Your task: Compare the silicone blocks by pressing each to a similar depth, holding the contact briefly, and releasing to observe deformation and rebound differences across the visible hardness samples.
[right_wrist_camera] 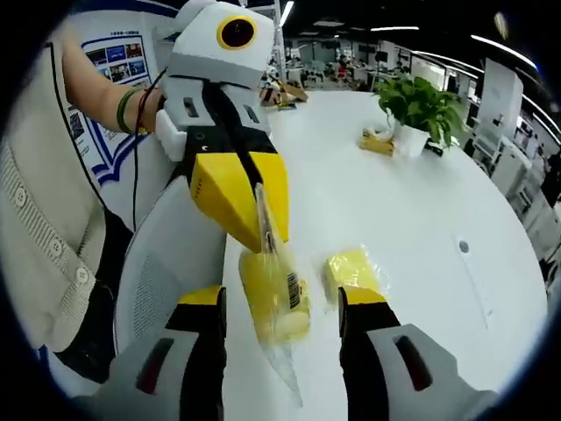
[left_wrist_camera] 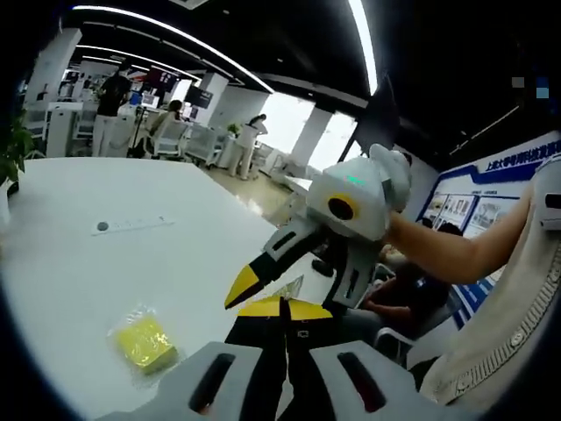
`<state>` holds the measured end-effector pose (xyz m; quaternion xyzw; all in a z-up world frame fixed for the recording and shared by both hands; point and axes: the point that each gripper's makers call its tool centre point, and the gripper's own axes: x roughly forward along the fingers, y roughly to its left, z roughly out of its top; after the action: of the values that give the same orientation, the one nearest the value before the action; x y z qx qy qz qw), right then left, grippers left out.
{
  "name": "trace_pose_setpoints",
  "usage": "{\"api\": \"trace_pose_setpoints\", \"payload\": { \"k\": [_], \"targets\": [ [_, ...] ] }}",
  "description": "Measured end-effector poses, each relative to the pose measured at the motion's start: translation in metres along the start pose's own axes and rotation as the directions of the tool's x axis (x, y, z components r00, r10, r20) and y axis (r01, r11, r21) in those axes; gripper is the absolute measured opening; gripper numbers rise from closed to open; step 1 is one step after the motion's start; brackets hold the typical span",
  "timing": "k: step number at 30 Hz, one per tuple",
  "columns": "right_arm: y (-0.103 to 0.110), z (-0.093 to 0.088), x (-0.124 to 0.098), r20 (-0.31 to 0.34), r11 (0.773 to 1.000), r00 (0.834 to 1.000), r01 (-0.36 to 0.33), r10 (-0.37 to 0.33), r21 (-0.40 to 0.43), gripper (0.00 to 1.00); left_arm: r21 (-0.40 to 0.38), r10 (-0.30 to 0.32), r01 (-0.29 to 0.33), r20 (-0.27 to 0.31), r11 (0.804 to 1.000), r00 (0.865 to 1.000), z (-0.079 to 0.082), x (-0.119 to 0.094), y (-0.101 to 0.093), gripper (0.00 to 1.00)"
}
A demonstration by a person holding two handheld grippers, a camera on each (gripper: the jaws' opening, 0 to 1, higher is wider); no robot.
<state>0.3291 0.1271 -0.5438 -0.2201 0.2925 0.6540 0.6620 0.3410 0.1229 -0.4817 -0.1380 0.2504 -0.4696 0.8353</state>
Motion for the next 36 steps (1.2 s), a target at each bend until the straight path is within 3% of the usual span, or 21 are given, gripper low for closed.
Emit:
{"api": "trace_pose_setpoints", "payload": {
  "k": [6,10,14,20,27,31,36],
  "targets": [
    [-0.006,-0.011,-0.031,0.107,0.989,0.987,0.109,-0.12,0.102,0.56,-0.029,-0.011,0.012,0.009,0.999,1.0,0.005,0.008,0.006,0.0],
    [-0.006,-0.028,-0.062,0.181,0.961,0.955,0.2,-0.235,0.192,0.59,-0.039,-0.011,0.012,0.016,0.999,1.0,0.008,0.016,0.012,0.0],
    [-0.002,-0.052,-0.091,0.228,0.911,0.911,0.263,-0.343,0.318,0.58,-0.063,0.0,0.002,0.045,0.998,0.999,0.014,0.027,0.021,0.0],
    [0.018,-0.085,-0.113,0.263,0.837,0.86,0.282,-0.438,0.47,0.57,-0.11,-0.01,0.018,0.074,0.994,0.997,0.019,0.057,0.029,0.0],
    [0.035,-0.119,-0.123,0.245,0.767,0.834,0.286,-0.494,0.574,0.55,-0.15,-0.043,0.053,0.075,0.987,0.996,0.014,0.103,0.034,0.0],
    [0.041,-0.142,-0.129,0.204,0.734,0.844,0.282,-0.496,0.618,0.54,-0.184,-0.051,0.063,0.071,0.981,0.996,0.004,0.132,0.038,0.0],
    [0.037,-0.159,-0.139,0.181,0.711,0.843,0.289,-0.506,0.642,0.53,-0.228,-0.07,0.08,0.054,0.97,0.996,-0.012,0.163,0.043,0.0]
  ]
}}
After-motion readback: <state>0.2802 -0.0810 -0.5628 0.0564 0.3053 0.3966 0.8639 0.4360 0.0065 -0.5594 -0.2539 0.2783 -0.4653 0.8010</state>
